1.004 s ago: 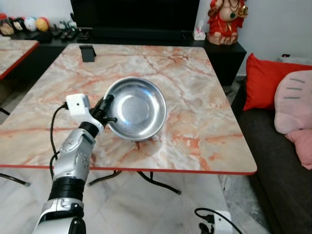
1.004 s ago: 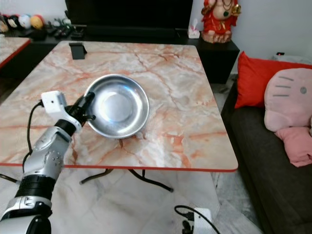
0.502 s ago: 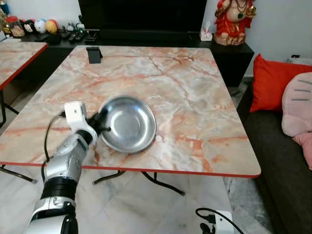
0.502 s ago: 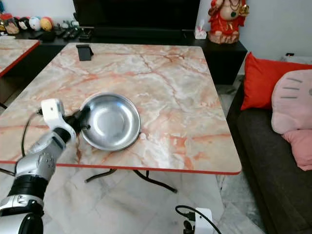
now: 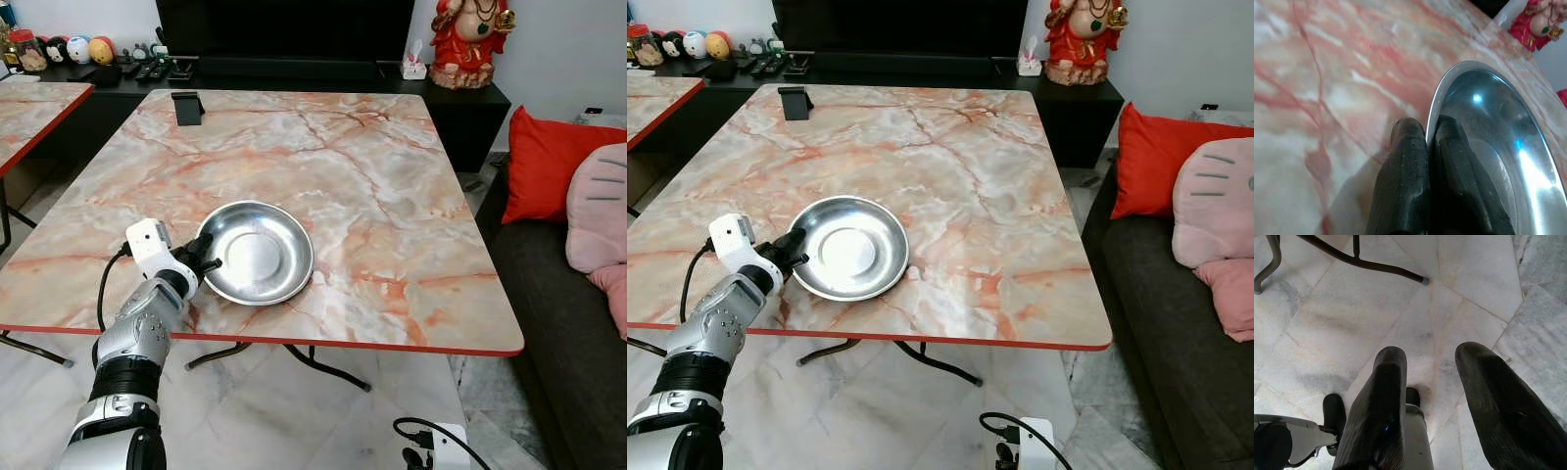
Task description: Setting the table
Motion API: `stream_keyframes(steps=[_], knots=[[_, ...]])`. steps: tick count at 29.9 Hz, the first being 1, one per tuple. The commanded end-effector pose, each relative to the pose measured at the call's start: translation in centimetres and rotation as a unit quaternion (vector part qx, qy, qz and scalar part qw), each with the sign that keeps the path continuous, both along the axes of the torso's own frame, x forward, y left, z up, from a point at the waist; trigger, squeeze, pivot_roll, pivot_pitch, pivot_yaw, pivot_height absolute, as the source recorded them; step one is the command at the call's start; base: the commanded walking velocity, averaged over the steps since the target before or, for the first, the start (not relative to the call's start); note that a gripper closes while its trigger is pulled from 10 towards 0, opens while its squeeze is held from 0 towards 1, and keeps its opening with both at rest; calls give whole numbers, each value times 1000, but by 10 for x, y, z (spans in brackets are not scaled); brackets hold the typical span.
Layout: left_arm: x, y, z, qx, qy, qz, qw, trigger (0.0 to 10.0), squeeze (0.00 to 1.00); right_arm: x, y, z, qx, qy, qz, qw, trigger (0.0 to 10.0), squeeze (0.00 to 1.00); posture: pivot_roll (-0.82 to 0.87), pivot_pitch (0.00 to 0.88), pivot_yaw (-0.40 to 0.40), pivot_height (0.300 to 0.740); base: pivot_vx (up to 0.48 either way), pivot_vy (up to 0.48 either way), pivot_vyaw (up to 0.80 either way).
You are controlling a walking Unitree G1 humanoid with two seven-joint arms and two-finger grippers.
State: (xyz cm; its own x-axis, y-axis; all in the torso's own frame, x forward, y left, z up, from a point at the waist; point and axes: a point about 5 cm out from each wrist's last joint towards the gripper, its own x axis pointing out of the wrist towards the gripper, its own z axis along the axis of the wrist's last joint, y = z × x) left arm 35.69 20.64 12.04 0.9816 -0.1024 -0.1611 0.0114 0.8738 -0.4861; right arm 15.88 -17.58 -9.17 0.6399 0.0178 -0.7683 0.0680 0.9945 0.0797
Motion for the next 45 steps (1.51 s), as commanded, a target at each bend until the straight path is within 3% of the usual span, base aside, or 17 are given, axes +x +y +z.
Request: stream_keyframes(steps=[1, 19, 20, 21, 22, 23, 34, 37, 38, 40, 45], knots=[[1, -5, -3, -13, 18, -9, 1000, 10000, 0, -3, 0, -1, 0, 8, 3, 1000, 10000, 0, 80, 0, -36, 740, 0, 0, 0], [-3, -15, -15, 7, 57, -18, 998, 10000, 8, -3, 0, -1, 1, 8, 3, 1000, 10000, 0, 80, 0, -34, 740, 0, 0, 0], [-3, -15, -15, 8, 58, -17, 998, 10000, 235, -3, 0, -1, 1, 8, 3, 1000, 10000, 0, 80, 0, -34, 740, 0, 0, 0], [-3, -15, -16, 19, 61, -19, 998, 10000, 553, -3, 0, -1, 0, 8, 3, 1000, 10000, 0, 81, 0, -35, 740, 0, 0, 0], [-3, -15, -16, 27, 62, -21, 997, 10000, 553, -3, 0, -1, 0, 9, 4, 1000, 10000, 0, 81, 0, -35, 740, 0, 0, 0], [-3, -15, -17, 31, 63, -23, 997, 10000, 1000, -3, 0, -1, 0, 9, 4, 1000, 10000, 0, 82, 0, -35, 740, 0, 0, 0], [-4, -15, -18, 42, 67, -22, 997, 10000, 1000, -3, 0, -2, 0, 9, 5, 1000, 10000, 0, 82, 0, -36, 740, 0, 0, 0], [-4, -13, -16, 74, 61, -24, 995, 10000, 1000, -3, 0, -2, 1, 10, 5, 1000, 10000, 0, 83, 0, -36, 740, 0, 0, 0], [-4, -13, -15, 95, 57, -26, 993, 10000, 0, -3, 0, -2, 2, 11, 6, 1000, 10000, 0, 84, 0, -36, 740, 0, 0, 0], [-3, -16, -9, 129, 33, -33, 990, 10000, 0, -3, 0, -2, 3, 11, 7, 1000, 10000, 0, 84, 0, -36, 740, 0, 0, 0], [-2, -19, -1, 157, 3, -43, 987, 10000, 0, -3, 0, -2, 4, 11, 6, 1000, 10000, 0, 83, 0, -35, 740, 0, 0, 0]])
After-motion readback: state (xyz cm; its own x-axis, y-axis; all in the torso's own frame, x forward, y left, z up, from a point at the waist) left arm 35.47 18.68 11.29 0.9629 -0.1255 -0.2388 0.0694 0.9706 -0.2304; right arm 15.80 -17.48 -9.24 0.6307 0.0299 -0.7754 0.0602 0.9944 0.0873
